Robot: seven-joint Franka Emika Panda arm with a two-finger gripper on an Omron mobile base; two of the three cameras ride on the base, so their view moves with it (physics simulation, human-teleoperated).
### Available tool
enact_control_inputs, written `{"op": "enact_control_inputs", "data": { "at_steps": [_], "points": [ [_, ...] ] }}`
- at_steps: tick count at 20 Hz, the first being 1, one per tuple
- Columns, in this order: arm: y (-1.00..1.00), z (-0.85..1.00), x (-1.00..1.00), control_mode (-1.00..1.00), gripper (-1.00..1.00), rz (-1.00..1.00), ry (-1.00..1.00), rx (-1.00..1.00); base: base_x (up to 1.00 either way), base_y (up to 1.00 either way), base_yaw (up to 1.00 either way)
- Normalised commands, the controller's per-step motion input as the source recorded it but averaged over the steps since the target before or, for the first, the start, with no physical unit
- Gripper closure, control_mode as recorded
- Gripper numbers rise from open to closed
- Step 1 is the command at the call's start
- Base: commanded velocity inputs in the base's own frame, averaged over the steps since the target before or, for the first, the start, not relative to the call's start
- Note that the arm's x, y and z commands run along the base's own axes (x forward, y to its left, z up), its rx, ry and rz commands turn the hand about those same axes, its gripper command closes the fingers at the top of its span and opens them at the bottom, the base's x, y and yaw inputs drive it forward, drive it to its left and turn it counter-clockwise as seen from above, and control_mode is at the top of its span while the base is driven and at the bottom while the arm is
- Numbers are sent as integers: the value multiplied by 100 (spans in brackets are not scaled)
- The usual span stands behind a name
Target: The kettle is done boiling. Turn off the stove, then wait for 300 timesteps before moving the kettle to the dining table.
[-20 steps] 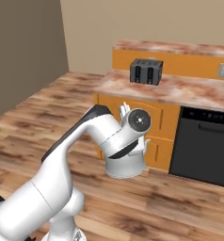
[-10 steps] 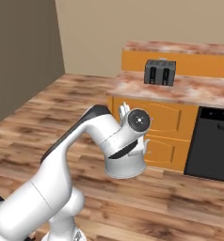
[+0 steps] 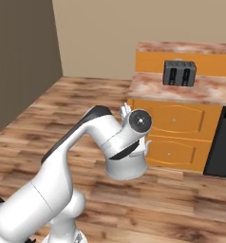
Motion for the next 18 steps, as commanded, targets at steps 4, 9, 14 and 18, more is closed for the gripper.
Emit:
{"op": "enact_control_inputs", "data": {
  "at_steps": [4,9,14,18],
  "points": [
    [0,0,0,100,100,0,0,0,8,73,-20],
    [0,0,0,100,100,0,0,0,19,70,-21],
    [0,0,0,100,100,0,0,0,28,66,-26],
    [0,0,0,100,100,0,0,0,25,51,-24]
  ]
}}
